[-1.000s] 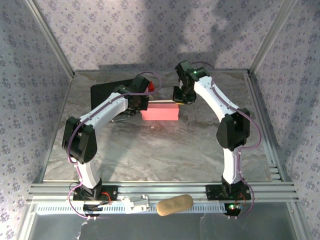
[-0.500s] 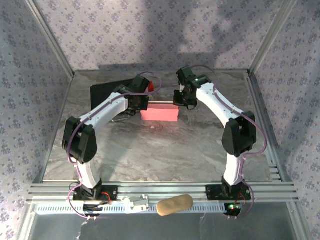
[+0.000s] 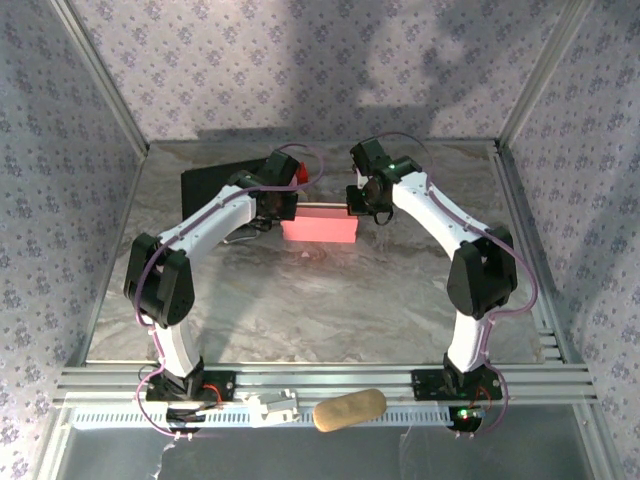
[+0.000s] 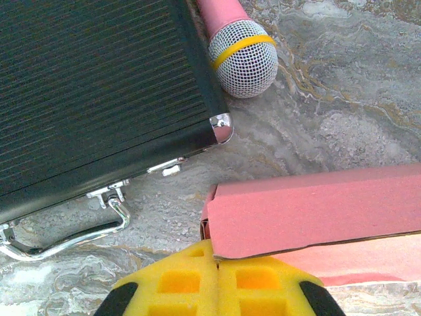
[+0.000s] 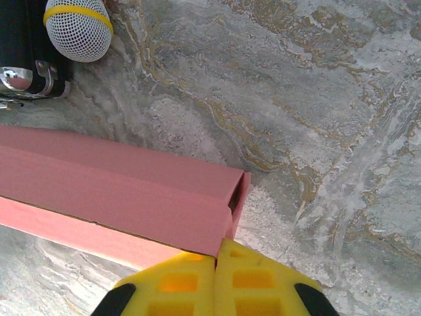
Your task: Fold the paper box
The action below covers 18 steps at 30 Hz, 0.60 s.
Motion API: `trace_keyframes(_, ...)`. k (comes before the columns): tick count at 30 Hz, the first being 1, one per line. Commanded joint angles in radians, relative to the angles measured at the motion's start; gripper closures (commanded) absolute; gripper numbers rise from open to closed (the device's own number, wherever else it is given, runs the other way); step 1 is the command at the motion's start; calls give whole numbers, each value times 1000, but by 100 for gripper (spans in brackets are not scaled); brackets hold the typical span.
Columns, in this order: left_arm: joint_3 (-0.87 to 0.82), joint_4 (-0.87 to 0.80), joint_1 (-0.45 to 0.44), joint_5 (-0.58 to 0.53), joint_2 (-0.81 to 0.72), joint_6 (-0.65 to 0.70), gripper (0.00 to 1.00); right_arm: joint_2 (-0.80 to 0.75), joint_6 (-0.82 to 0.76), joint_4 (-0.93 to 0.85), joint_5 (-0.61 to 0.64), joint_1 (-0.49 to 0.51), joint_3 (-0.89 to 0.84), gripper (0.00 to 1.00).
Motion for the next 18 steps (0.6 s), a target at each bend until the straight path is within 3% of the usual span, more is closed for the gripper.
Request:
trace_keyframes(1, -48, -59, -36, 170, 64, -6, 100, 42, -41, -32, -113, 64, -8, 100)
trace_keyframes(18, -157, 21, -1, 216, 10, -19, 100, 1, -32, 125, 70, 141, -214, 100)
